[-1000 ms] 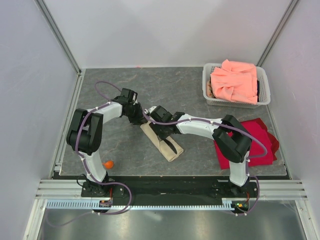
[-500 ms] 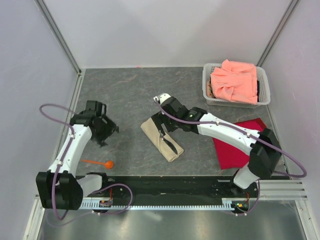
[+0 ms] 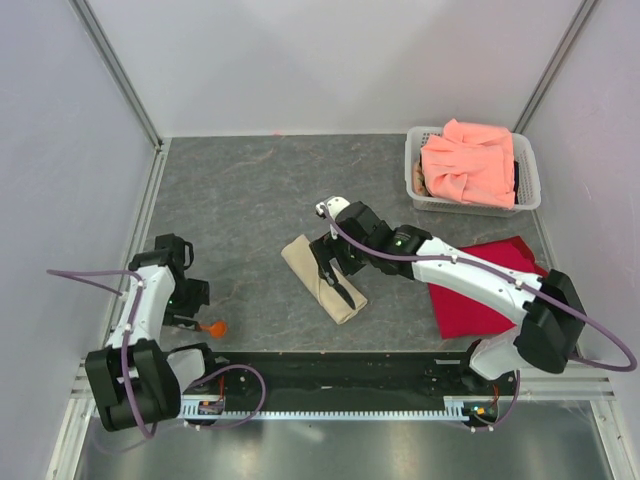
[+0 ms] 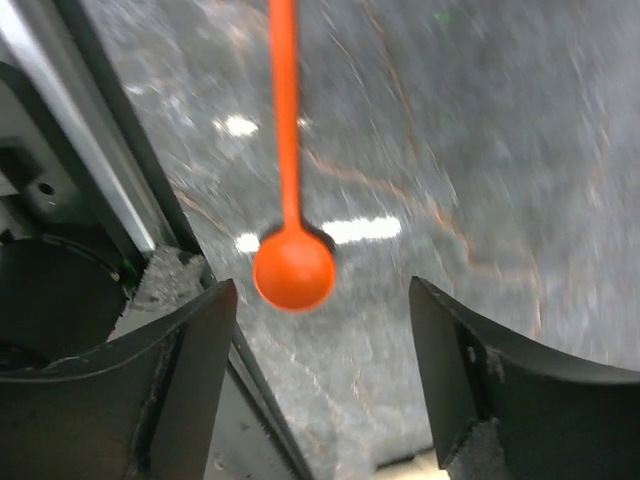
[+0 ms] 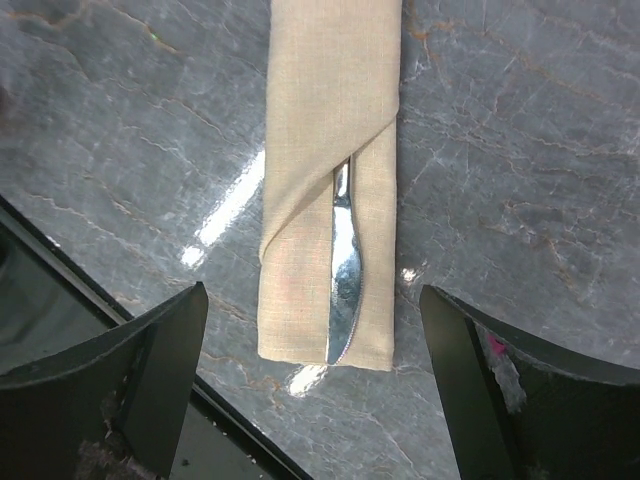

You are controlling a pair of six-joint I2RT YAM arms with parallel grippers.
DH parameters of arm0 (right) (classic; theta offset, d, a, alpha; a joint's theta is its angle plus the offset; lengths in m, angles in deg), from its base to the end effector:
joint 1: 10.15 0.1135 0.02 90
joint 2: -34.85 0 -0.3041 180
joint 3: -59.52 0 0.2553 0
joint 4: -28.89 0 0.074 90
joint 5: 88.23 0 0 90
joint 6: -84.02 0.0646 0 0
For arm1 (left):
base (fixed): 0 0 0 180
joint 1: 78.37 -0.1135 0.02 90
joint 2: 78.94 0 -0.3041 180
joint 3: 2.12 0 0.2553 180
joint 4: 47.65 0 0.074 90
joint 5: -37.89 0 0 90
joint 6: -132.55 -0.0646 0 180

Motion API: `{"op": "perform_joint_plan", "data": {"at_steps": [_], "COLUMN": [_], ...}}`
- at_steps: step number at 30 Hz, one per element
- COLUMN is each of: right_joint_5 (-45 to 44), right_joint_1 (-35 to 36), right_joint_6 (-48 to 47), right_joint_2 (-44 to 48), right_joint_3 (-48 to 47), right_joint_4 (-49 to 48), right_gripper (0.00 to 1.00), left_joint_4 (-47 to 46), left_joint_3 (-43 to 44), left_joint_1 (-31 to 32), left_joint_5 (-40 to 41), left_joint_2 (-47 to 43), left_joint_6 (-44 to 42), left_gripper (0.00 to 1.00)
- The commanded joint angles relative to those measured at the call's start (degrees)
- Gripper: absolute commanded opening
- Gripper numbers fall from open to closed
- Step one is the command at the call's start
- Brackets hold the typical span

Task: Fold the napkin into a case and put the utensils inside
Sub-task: Pick up the spoon from the corner of the board, then pass from the left arm to the right

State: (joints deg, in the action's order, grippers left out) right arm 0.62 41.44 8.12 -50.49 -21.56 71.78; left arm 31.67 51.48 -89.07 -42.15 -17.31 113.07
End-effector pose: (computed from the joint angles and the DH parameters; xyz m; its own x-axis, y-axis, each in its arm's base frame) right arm 0.2148 0.2689 0.2960 -0.6306 -0.4032 -0.6632 -0.6406 0.7528 0.1514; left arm 0.1302 0.0360 0.2079 -0.1475 -0.9729 -0.1783 -0.9890 0.1474 0.0140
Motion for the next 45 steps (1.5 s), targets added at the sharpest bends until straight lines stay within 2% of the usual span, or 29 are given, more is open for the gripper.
{"op": "perform_joint_plan", "data": {"at_steps": [1, 6, 8, 9, 10, 15, 16, 18, 19, 22, 25, 28, 29, 31, 34, 35, 38, 40, 45], "right_joint_5": [0.8, 0.8, 0.4, 0.4, 0.5, 0.6, 0.7, 0.8, 1.0, 1.2, 6.1, 12.3, 13.6, 17.5, 25.3, 27.9, 27.0, 26.2, 24.6], "right_joint_1": [0.2, 0.0, -0.1, -0.2, -0.2, -0.4, -0.4, -0.4, -0.5, -1.0, -3.0, -4.9, -5.1, -5.1, -5.1, -4.9, -3.6, -2.2, -0.4], "right_joint_6": [-0.7, -0.7, -0.8, -0.8, -0.8, -0.8, -0.7, -0.6, -0.6, -0.4, 0.8, 5.0, 6.4, 11.1, 20.3, 23.0, 29.0, 29.8, 33.1], "right_joint_2": [4.8, 6.0, 6.4, 6.6, 6.7, 6.2, 5.7, 5.4, 5.4, 4.2, 3.1, 2.3, 2.1, 1.5, 1.7, 2.1, 3.9, 3.4, 2.2], "right_joint_3": [0.7, 1.1, 1.1, 1.1, 1.1, 1.0, 0.7, 0.6, 0.7, 0.6, 0.6, 2.3, 2.8, 4.5, 9.7, 11.5, 16.5, 16.9, 18.5], "right_joint_4": [-2.6, -2.8, -2.8, -2.8, -2.8, -2.7, -2.7, -3.0, -3.1, -3.1, -3.2, -5.2, -6.1, -9.4, -18.1, -23.9, -30.8, -30.9, -33.8], "right_gripper": [0.95, 0.96, 0.96, 0.96, 0.96, 0.96, 0.96, 0.96, 0.96, 0.97, 0.98, 0.98, 0.98, 0.98, 0.95, 0.92, 0.88, 0.85, 0.73], "left_joint_4": [-3.1, -9.5, -13.1, -14.3, -13.4, -13.8, -14.1, -17.5, -18.9, -23.3, -23.8, -23.9, -23.9, -23.2, -22.8, -22.6, -20.5, -20.0, -19.2], "left_joint_3": [0.5, -5.4, -7.6, -9.1, -9.1, -9.6, -9.5, -8.9, -8.9, -7.8, -4.9, -2.0, -0.7, 0.1, 1.2, 2.5, 6.3, 8.0, 11.4], "left_joint_1": [-2.7, -3.4, -4.1, -4.1, -4.1, -4.4, -4.5, -4.5, -4.5, -4.3, -1.8, 6.4, 12.8, 19.3, 32.2, 34.8, 41.9, 45.0, 48.3], "left_joint_5": [3.4, 1.5, 0.8, 0.3, 0.8, 4.5, 4.8, 4.5, 3.2, -2.2, -5.3, -5.4, -4.8, -2.7, -1.1, -0.1, 2.8, 3.1, 3.6], "left_joint_2": [4.6, 6.7, 7.3, 7.3, 7.0, 5.1, 5.3, 5.8, 6.1, 6.7, 5.2, 0.4, -0.8, -3.9, -4.0, -3.1, 1.7, 4.0, 7.8], "left_joint_6": [5.9, 9.3, 11.2, 11.7, 12.5, 13.8, 13.7, 9.5, 5.6, -2.5, -7.4, -7.8, -6.9, -1.5, 5.4, 6.7, 10.8, 12.2, 14.0], "left_gripper": [0.72, 0.67, 0.64, 0.58, 0.55, 0.54, 0.46, 0.24, 0.02, 0.02, 0.02, 0.02, 0.02, 0.02, 0.02, 0.02, 0.02, 0.02, 0.02]}}
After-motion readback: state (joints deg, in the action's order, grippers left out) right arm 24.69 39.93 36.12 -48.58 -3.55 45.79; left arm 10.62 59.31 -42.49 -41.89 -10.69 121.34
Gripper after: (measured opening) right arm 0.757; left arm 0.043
